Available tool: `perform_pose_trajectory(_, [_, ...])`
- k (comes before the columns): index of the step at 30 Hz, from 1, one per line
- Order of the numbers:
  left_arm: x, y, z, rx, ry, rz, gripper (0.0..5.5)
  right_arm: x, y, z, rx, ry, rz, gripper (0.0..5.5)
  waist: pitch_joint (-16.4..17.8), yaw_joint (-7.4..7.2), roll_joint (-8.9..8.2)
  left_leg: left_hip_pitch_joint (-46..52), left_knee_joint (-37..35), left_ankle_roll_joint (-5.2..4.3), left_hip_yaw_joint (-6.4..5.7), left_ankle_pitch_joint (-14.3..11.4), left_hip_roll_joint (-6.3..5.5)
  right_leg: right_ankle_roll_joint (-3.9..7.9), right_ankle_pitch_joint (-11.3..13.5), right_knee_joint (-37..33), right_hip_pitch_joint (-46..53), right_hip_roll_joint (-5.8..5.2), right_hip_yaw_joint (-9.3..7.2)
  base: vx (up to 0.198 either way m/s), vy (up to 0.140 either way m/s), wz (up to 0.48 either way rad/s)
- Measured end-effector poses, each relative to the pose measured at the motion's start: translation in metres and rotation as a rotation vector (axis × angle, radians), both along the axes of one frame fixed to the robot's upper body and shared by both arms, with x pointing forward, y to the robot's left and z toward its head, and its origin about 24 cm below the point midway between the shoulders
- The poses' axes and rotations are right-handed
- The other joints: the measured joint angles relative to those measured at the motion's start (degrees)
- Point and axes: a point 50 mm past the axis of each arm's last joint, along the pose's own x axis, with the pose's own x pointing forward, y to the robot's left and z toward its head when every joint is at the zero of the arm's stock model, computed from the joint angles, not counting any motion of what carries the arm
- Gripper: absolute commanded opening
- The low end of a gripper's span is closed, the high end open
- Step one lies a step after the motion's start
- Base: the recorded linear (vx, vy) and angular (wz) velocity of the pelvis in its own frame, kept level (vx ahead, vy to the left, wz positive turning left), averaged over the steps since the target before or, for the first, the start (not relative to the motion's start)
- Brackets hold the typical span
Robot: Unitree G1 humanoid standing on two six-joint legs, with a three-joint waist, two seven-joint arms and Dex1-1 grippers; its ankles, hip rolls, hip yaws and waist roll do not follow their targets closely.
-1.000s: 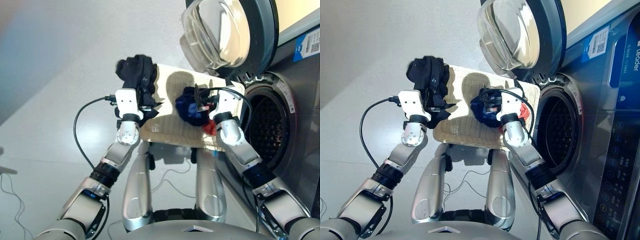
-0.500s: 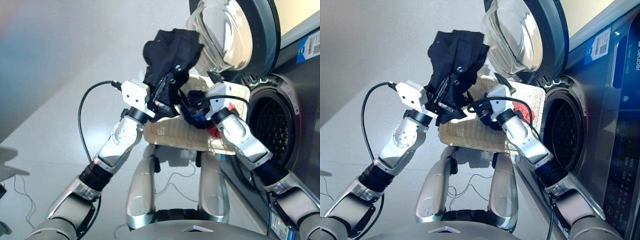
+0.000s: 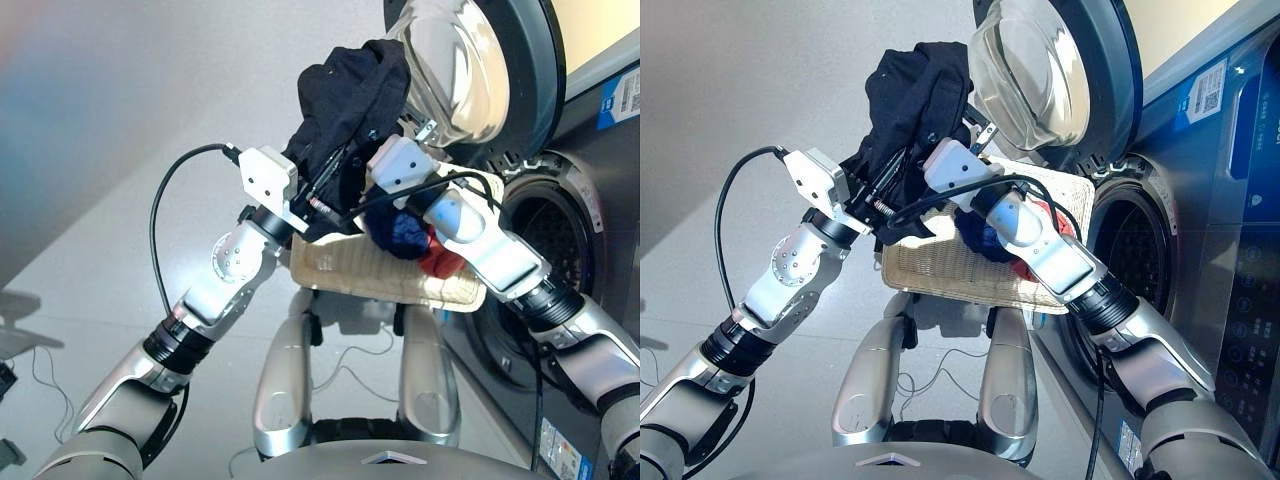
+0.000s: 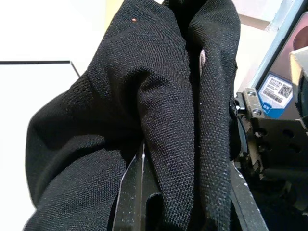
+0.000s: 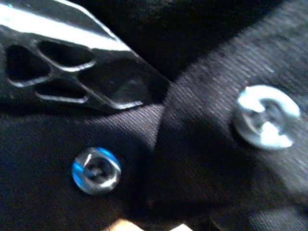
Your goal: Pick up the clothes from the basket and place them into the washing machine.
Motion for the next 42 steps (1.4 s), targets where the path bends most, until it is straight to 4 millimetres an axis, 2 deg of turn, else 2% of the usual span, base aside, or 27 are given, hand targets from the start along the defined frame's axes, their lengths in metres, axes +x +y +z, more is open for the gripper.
perform_pose_trajectory(7, [-0.001, -0.002, -0.001, 0.008, 0.002, -0.007, 0.00, 0.000, 0.002, -0.001, 0.004, 0.004, 0.004, 5.50, 0.00, -0.01, 0.00, -0.01, 0.01, 0.00, -0.01, 0.00, 0.01, 0.00, 0.00, 0.01, 0.00, 0.01, -0.01, 0.000, 0.000, 0.000])
perform_pose_trajectory(8, [-0.001, -0.002, -0.001, 0.008, 0.002, -0.007, 0.00, 0.000, 0.002, -0.001, 0.004, 0.004, 0.004, 5.20, 0.00, -0.02, 0.00, -0.01, 0.01, 0.00, 0.00, 0.00, 0.00, 0.00, 0.00, 0.01, 0.00, 0.01, 0.00, 0.000, 0.000, 0.000])
perform_pose_trajectory(9, [-0.001, -0.002, -0.001, 0.009, 0.002, -0.008, 0.00, 0.000, 0.002, -0.001, 0.004, 0.004, 0.005, 2.46, 0.00, -0.02, 0.00, -0.01, 0.01, 0.00, 0.00, 0.00, 0.00, 0.00, 0.00, 0.01, 0.00, 0.01, 0.01, 0.000, 0.000, 0.000])
perform_pose_trajectory(10, [-0.001, -0.003, -0.001, 0.009, 0.000, -0.009, 0.00, 0.000, 0.002, -0.001, 0.000, 0.005, 0.008, 0.00, 0.00, -0.01, 0.00, -0.01, 0.01, 0.00, 0.01, 0.00, 0.00, 0.00, 0.00, 0.01, 0.00, 0.01, 0.01, 0.000, 0.000, 0.000])
perform_pose_trajectory(17, [0.000, -0.005, 0.003, 0.008, -0.016, -0.019, 0.00, -0.001, 0.004, -0.004, -0.018, -0.003, 0.005, 0.00, 0.00, -0.03, 0.00, 0.00, 0.01, 0.00, 0.04, 0.00, 0.00, -0.01, 0.00, 0.00, 0.00, 0.01, 0.05, 0.000, 0.000, 0.000])
perform_pose_trajectory(18, [0.000, -0.005, 0.003, 0.007, -0.016, -0.019, 1.81, -0.001, 0.004, -0.004, -0.018, -0.004, 0.004, 0.00, 0.00, -0.03, 0.00, 0.01, 0.01, 0.00, 0.04, 0.00, 0.00, -0.01, 0.00, 0.00, 0.00, 0.00, 0.05, 0.000, 0.000, 0.000])
perform_pose_trajectory(19, [0.000, -0.005, 0.003, 0.007, -0.016, -0.020, 4.21, -0.001, 0.004, -0.004, -0.016, -0.006, 0.002, 0.00, 0.00, -0.03, 0.00, 0.00, 0.01, 0.00, 0.02, 0.00, 0.00, -0.01, 0.00, 0.00, 0.00, 0.01, 0.06, 0.000, 0.000, 0.000])
perform_pose_trajectory(20, [-0.001, -0.005, 0.003, 0.007, -0.016, -0.020, 5.50, -0.001, 0.004, -0.004, -0.014, -0.007, 0.000, 0.00, 0.00, -0.01, 0.00, 0.01, 0.01, 0.00, 0.03, 0.00, 0.00, -0.01, 0.00, 0.00, 0.00, 0.00, 0.05, 0.000, 0.000, 0.000])
perform_pose_trajectory(34, [0.001, -0.008, -0.007, 0.036, 0.007, -0.002, 5.50, -0.006, -0.007, -0.020, 0.087, -0.019, -0.063, 0.00, -0.03, 0.02, 0.19, -0.05, 0.01, 0.00, -0.02, 0.00, 0.00, 0.00, -0.02, 0.04, -0.09, 0.00, 0.03, 0.000, 0.000, 0.000])
perform_pose_trajectory(38, [0.005, -0.008, -0.017, 0.036, 0.030, 0.048, 5.50, 0.002, -0.021, -0.042, 0.178, 0.036, -0.177, 0.00, -0.08, 0.09, 0.57, -0.13, 0.01, 0.00, -0.04, 0.00, -0.02, 0.03, -0.04, 0.14, -0.19, -0.02, 0.02, 0.000, 0.000, 0.000])
perform_pose_trajectory(42, [0.006, -0.006, -0.017, 0.013, 0.008, 0.109, 5.50, 0.014, -0.052, -0.076, 0.196, 0.108, -0.386, 0.00, -0.02, 0.03, 0.97, -0.15, 0.01, 0.01, -0.05, 0.00, -0.06, 0.05, -0.05, 0.19, -0.22, -0.04, 0.00, 0.000, 0.000, 0.000])
